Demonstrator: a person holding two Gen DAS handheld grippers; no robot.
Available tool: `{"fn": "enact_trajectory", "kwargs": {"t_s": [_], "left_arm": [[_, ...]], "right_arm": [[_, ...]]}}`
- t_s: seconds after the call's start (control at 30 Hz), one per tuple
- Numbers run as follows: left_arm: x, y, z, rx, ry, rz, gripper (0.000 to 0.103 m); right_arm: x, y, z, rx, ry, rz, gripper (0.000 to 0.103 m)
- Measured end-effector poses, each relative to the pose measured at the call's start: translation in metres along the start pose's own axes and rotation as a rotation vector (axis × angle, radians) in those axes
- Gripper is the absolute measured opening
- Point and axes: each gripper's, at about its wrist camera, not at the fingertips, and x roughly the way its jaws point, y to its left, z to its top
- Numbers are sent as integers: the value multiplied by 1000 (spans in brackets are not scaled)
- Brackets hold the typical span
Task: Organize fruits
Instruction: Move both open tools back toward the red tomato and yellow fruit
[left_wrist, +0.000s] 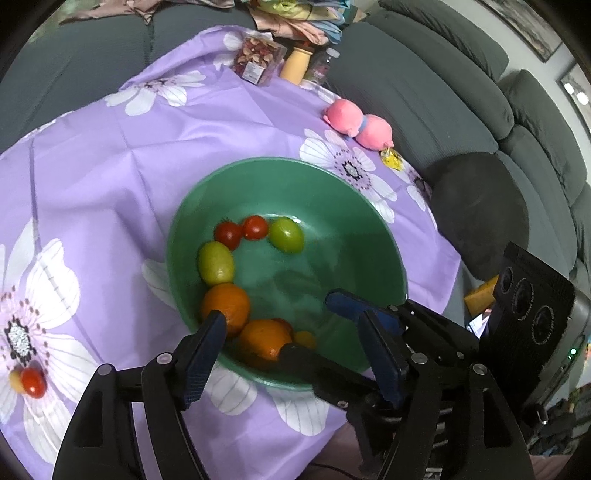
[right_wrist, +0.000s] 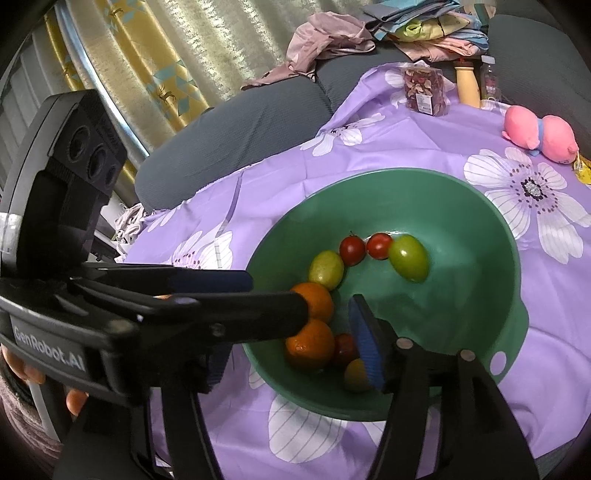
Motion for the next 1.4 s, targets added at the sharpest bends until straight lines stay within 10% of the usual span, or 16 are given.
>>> {"fn": "enact_trajectory", "kwargs": {"t_s": [0.4,1.4], "left_arm": [[-37,35,-18,-127,-78,42,95],[-85,129,-110,-410,-121,128,97]], "right_arm": [[-8,12,-4,-34,-11,-6,76],[-9,68,-17,-161,18,47,85]]}}
